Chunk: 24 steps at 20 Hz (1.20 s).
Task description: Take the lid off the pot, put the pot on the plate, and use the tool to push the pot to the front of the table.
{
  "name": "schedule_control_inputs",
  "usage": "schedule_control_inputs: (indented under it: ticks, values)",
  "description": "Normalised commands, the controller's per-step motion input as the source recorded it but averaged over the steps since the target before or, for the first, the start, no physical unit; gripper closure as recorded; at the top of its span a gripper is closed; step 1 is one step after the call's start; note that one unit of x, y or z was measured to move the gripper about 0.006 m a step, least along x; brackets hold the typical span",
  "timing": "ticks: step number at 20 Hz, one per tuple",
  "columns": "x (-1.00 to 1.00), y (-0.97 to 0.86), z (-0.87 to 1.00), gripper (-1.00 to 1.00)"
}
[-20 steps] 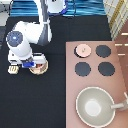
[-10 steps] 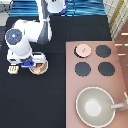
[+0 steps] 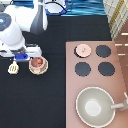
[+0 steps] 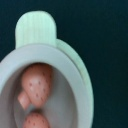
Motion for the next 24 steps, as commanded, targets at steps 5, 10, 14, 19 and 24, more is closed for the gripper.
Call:
schedule_control_inputs:
  ticks: [5, 10, 14, 19, 24]
  values:
    - [-0.44, -0.68, 0.01, -1.0]
    - [-0.54, -0.7, -0.11, -1.0]
    - [-0.61, -0.73, -0.34, -1.0]
    - [-0.51, -0.62, -0.69, -1.0]
    - [-0.05, -0.08, -0.83, -1.0]
